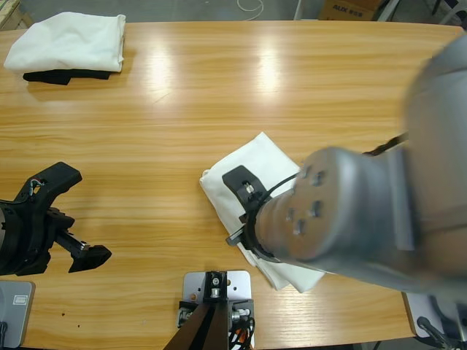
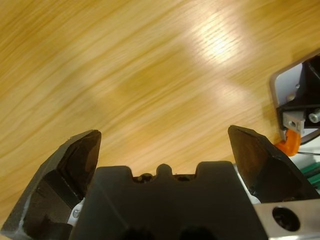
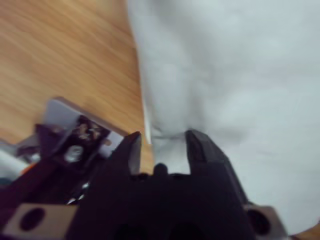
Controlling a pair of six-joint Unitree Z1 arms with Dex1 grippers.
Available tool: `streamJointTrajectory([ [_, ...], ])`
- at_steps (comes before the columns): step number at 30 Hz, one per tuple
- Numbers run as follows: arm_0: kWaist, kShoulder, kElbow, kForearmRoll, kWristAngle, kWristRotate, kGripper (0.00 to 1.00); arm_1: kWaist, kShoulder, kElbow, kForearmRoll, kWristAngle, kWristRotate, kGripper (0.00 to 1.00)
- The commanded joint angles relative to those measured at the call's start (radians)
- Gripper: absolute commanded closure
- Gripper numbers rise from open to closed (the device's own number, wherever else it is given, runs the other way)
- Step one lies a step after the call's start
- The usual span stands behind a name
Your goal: Fold clothes
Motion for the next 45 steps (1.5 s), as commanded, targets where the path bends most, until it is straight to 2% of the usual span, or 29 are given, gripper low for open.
streamJointTrajectory([
  [1,-0.009,-0.001,0.033,-0.025,0.031,-0.010,0.004,0.010,-0.244,0.033,0.028,-0.040,0.017,0.079],
  [3,-0.008,-0.010,0.016,-0.051,0.043,-0.006,0.015,0.010,-0.306,0.048,0.051,-0.066,0.043,0.536],
  [4,-0.001,-0.008,-0.006,-0.058,0.047,0.000,0.028,0.010,-0.331,0.071,0.051,-0.088,0.065,0.800],
  [5,0.012,0.000,-0.033,-0.068,0.046,0.014,0.077,0.010,-0.353,0.104,0.045,-0.111,0.095,0.990],
  [7,0.041,0.036,-0.109,-0.078,0.042,0.066,0.202,0.010,-0.408,0.190,-0.003,-0.148,0.158,1.000],
  [8,0.057,0.059,-0.153,-0.078,0.029,0.100,0.335,0.010,-0.432,0.229,-0.024,-0.162,0.183,1.000],
  [9,0.075,0.087,-0.200,-0.080,-0.003,0.130,0.549,0.010,-0.445,0.266,-0.040,-0.163,0.206,1.000],
  [11,0.104,0.149,-0.294,-0.079,-0.076,0.131,0.913,0.010,-0.473,0.350,-0.112,-0.144,0.237,1.000],
  [12,0.107,0.182,-0.334,-0.079,-0.093,0.132,1.000,0.010,-0.487,0.390,-0.155,-0.136,0.245,1.000],
  [17,0.107,0.363,-0.505,-0.079,-0.164,0.191,1.000,0.010,-0.527,0.554,-0.348,-0.098,0.273,1.000],
  [21,0.105,0.459,-0.574,-0.079,-0.173,0.196,1.000,0.011,-0.535,0.588,-0.395,-0.046,0.268,1.000],
  [24,0.105,0.501,-0.581,-0.079,-0.175,0.193,1.000,0.043,-0.534,0.602,-0.467,-0.008,0.258,1.000],
  [32,0.084,0.597,-0.618,-0.088,-0.206,0.197,1.000,0.092,-0.523,0.749,-0.657,0.017,0.288,1.000],
  [36,0.064,0.636,-0.645,-0.088,-0.208,0.193,1.000,0.108,-0.473,0.793,-0.725,0.019,0.298,1.000],
  [41,0.061,0.653,-0.653,-0.088,-0.206,0.184,1.000,0.142,-0.362,0.800,-0.850,0.071,0.299,1.000],
  [45,0.065,0.659,-0.643,-0.087,-0.206,0.183,1.000,0.148,-0.338,0.811,-0.863,0.073,0.307,1.000],
])
